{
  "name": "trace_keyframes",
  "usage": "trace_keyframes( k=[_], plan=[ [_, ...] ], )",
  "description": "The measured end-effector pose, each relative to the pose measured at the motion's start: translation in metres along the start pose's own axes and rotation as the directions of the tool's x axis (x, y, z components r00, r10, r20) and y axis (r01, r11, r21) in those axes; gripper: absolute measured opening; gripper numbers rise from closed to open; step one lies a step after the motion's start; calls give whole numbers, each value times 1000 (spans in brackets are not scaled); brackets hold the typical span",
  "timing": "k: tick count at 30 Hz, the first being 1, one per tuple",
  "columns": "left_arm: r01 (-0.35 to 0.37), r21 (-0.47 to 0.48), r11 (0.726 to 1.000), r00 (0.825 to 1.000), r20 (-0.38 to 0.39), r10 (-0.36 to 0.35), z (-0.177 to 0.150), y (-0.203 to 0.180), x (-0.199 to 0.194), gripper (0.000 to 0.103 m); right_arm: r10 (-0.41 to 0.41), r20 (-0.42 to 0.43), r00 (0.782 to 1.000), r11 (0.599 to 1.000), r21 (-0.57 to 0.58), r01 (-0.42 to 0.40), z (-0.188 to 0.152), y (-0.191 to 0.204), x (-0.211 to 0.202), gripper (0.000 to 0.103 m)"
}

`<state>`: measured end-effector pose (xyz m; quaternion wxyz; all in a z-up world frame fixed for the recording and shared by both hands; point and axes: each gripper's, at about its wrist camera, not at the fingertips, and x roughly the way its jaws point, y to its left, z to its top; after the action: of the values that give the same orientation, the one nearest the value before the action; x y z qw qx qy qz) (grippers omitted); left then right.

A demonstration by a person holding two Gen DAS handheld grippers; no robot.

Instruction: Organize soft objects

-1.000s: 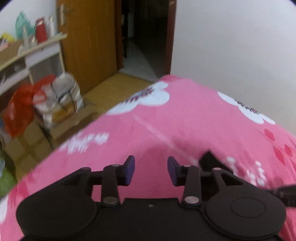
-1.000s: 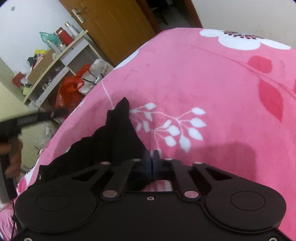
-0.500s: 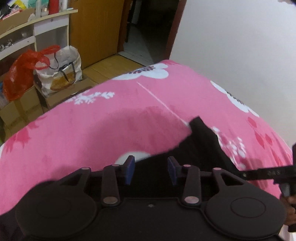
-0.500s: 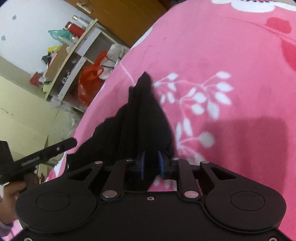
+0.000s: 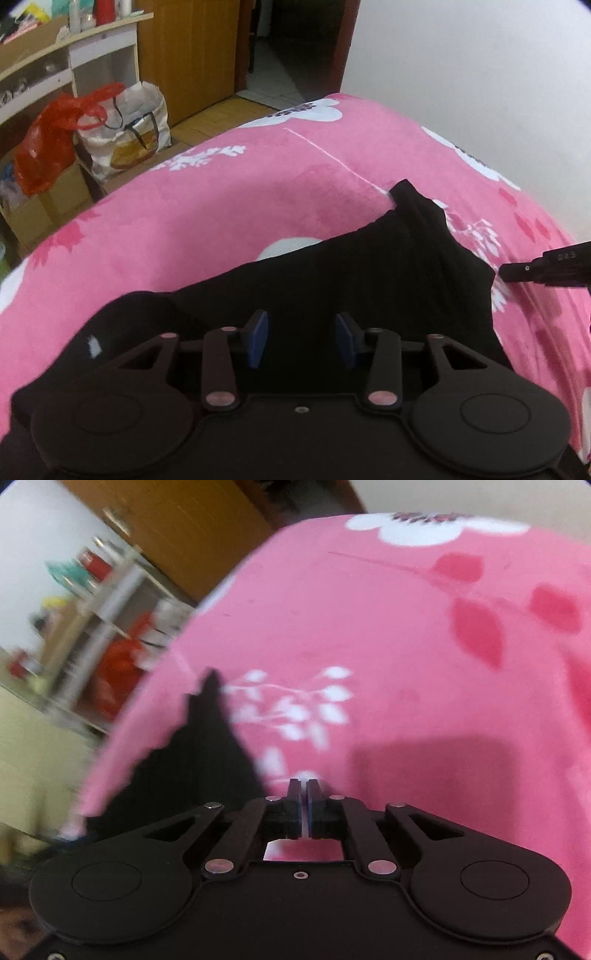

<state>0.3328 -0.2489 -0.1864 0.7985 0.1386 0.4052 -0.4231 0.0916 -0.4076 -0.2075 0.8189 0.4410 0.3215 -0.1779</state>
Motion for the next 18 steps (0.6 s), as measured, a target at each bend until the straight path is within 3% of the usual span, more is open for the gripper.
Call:
trace_keyframes(
  k=[1,2,4,6,7,8,10,12,18],
  plan=[
    [8,-6,1000,1000,-6,-8,-2,2,4,41,29,-12,1000,1000,10,-29,-1,2,4,41],
    [15,-15,1000,1000,-17,-15,-4,4,10,41,45,-14,999,999,19,-45,-1,3,7,55],
    [21,-22,1000,1000,-20,-21,-8,8,15,41,78,-18,997,996,38,-77,-2,6,13,62],
    [32,-17,999,999,0,-32,-13,11,18,42,78,-19,997,996,36,-77,-3,10,18,61],
    [29,-4,1000,1000,10,-29,-16,9,17,42,68,-18,997,997,30,-68,-3,12,21,47],
    [26,9,1000,999,20,-26,-18,8,17,42,53,-21,998,998,16,-52,-3,15,23,23],
    [17,26,1000,1000,21,-18,-19,6,18,43,17,-33,999,1000,-24,-18,-6,22,27,8],
    [10,34,999,1000,14,-11,-18,5,20,44,17,-37,999,999,-29,-18,-7,23,25,5],
    [-16,18,1000,1000,9,16,-16,3,25,45,-118,37,992,991,-66,120,-5,22,9,4]
  ],
)
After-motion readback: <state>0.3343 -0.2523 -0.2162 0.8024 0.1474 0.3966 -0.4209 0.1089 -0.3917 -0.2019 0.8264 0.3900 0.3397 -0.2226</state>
